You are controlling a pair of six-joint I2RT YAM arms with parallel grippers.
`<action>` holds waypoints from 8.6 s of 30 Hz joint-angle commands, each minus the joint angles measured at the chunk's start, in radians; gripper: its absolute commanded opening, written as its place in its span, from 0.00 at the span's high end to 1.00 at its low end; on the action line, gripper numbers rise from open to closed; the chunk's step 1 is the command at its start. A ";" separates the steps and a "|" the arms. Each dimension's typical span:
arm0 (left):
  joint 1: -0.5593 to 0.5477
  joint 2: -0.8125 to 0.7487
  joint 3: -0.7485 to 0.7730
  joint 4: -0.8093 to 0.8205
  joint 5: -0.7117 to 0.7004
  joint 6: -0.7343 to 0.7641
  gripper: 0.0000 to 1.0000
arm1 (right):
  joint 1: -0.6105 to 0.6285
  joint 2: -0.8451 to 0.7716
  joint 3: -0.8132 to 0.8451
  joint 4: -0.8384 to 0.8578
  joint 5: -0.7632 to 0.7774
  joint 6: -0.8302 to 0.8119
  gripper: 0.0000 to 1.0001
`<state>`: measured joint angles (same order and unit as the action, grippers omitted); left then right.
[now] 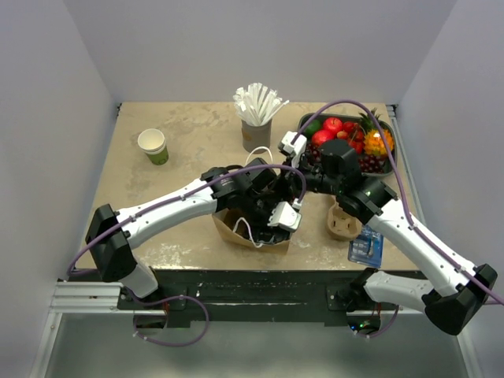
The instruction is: Pack the takeout coffee
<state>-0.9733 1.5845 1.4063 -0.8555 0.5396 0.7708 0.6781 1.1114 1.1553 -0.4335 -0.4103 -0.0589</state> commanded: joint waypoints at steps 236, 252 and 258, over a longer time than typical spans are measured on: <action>0.736 -0.205 0.146 0.346 -0.122 -0.515 0.16 | -0.450 0.154 0.639 0.103 -0.291 0.292 1.00; 0.736 -0.222 0.137 0.339 -0.121 -0.516 0.16 | -0.451 0.010 0.425 -0.079 -0.328 0.203 1.00; 0.736 -0.227 0.137 0.338 -0.138 -0.510 0.16 | -0.451 -0.009 0.465 0.035 -0.384 0.260 1.00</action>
<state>-0.2443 1.3838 1.5398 -0.5400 0.4072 0.2535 0.2287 1.1347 1.5784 -0.4992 -0.7311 0.1600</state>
